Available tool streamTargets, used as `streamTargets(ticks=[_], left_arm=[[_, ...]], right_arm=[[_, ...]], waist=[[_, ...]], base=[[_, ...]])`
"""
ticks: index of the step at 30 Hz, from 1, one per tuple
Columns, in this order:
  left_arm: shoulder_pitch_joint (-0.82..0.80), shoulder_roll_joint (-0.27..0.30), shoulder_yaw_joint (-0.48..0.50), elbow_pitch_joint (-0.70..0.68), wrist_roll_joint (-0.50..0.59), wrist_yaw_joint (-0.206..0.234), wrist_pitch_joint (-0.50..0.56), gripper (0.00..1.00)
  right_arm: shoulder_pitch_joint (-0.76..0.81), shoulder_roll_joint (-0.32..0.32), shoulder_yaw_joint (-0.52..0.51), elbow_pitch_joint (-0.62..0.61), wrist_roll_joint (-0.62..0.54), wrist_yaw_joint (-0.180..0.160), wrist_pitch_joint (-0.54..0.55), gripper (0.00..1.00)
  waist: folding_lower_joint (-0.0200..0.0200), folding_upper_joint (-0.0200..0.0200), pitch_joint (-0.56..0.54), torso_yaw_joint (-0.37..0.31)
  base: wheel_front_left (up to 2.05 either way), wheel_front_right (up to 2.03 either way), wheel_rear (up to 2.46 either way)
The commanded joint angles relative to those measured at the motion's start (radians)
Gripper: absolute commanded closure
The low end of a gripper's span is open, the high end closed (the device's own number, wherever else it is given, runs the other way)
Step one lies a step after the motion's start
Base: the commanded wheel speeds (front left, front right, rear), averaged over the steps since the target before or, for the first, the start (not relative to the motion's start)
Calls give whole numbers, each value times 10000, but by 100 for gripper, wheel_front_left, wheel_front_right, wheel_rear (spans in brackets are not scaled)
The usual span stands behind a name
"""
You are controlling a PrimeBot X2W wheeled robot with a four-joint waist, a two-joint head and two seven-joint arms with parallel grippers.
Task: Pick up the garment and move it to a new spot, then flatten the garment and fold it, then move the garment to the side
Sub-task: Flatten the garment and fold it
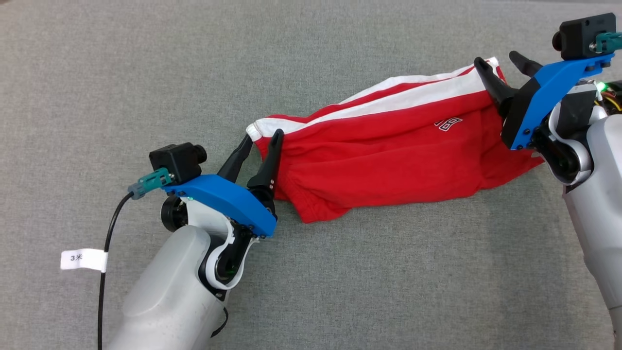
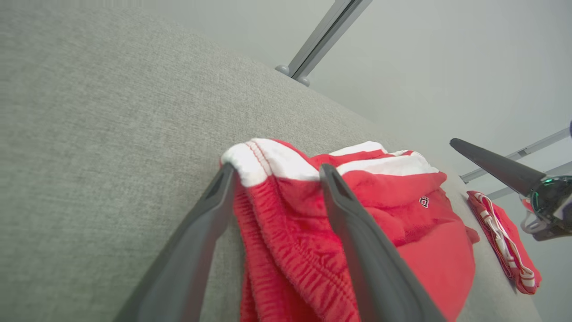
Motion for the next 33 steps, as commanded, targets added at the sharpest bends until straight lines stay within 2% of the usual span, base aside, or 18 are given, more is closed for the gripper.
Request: streamTargets(ticks=[1, 12, 14, 17, 19, 20, 26, 33], left_arm=[[59, 93, 20, 35, -24, -70, -129, 0], [1219, 830, 339, -88, 421, -442, -1897, 0], [1336, 1092, 384, -68, 1056, -377, -2068, 0], [1487, 1133, 563, -162, 1501, -323, -2131, 0], [1658, 1184, 1287, -670, 2430, -211, -2144, 0], [1658, 1184, 1287, -670, 2430, -211, -2144, 0], [1941, 1153, 2270, -1330, 4098, -228, -2144, 0], [1964, 1098, 2875, -1544, 4905, -349, -2146, 0]], right_arm=[[-103, -88, 82, 121, 143, 1, -188, 0], [1053, -334, -173, 610, 1318, 1, -1033, 0], [1297, -300, -265, 723, 1448, 1, -1143, 0], [1452, -266, -378, 804, 1548, 1, -1265, 0], [1640, -122, -513, 991, 1675, 1, -1363, 0], [1640, -122, -513, 991, 1675, 1, -1363, 0], [1542, 91, -738, 1459, 1727, 1, -1378, 0], [1045, 202, -1051, 2382, 1408, 1, -1413, 0]], waist=[[-1, 0, -142, -40], [-1, 0, -1230, -118], [-1, 0, -1364, -131], [-1, 0, -1414, -135], [-1, 0, -1417, -132], [-1, 0, -1417, -132], [-1, 0, -1216, -23], [-1, 0, -866, 303]], base=[[0, 0, 0], [0, 0, 0], [0, 0, 0], [0, 0, 0], [0, 0, 0], [0, 0, 0], [0, 0, 0], [0, 0, 0]])
